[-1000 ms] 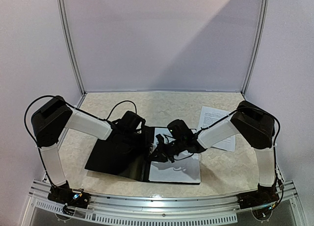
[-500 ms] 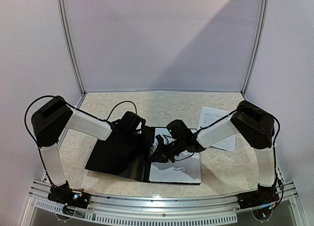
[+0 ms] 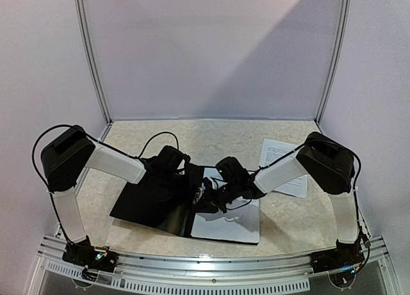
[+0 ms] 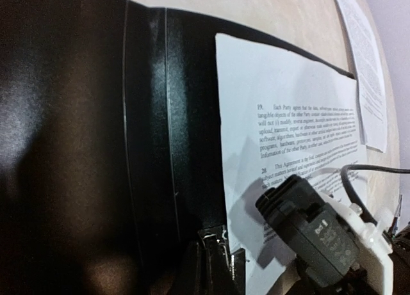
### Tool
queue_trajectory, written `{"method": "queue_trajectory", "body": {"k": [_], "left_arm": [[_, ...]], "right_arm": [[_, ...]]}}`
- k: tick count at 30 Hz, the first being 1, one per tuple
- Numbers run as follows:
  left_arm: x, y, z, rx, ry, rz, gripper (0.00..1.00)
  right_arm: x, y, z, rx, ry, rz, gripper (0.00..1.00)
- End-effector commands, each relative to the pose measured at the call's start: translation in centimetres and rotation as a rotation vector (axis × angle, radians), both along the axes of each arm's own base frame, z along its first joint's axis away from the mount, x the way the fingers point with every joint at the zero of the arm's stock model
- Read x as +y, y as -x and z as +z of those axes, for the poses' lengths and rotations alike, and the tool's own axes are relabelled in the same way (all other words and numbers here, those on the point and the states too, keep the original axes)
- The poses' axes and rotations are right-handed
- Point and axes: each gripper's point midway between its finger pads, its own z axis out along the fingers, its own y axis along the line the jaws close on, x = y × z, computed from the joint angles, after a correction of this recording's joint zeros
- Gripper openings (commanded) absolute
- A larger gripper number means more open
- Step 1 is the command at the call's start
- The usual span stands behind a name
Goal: Put the files into the folder
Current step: Clamp the file and folder together.
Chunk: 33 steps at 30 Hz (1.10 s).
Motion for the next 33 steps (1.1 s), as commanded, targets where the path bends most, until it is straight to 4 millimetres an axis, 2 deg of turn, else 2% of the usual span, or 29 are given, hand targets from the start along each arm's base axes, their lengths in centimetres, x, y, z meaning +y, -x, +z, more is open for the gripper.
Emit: {"method": "queue_trajectory", "body": {"k": [1,3,6,12,27,31,33], "left_arm": [[5.0,4.5,-6.6,0.194,-0.217,-0.004,0.02],[5.1,4.6,-6.7,0.194,-0.218,-0.004,0.02],[5.1,4.7,-6.7,0.196,-0.219,-0.006,0.02],[5.2,4.8,-6.7,0.195,-0.218,-0.006,0.02],[5.2,4.7,-6.6,0.192,-0.218,-0.009,0.01],[4.7,4.0,-5.1,0.155,-0.200,-0.009,0.02],[4.0,3.2,-3.5,0.118,-0.175,-0.013,0.08]], "right_arm": [[-2.2,0.6,-4.4,0.137,0.054,-0.170,0.00],[-1.6,0.0,-3.4,0.136,0.025,-0.189,0.00],[-1.3,-0.2,-2.9,0.127,0.010,-0.179,0.00],[-1.2,0.0,-2.9,0.134,-0.004,-0.168,0.01],[-1.0,0.3,-0.6,0.125,-0.054,-0.149,0.17],[-1.0,0.4,0.5,0.122,-0.058,-0.140,0.21],[-1.1,0.5,1.4,0.105,-0.057,-0.129,0.24]]}}
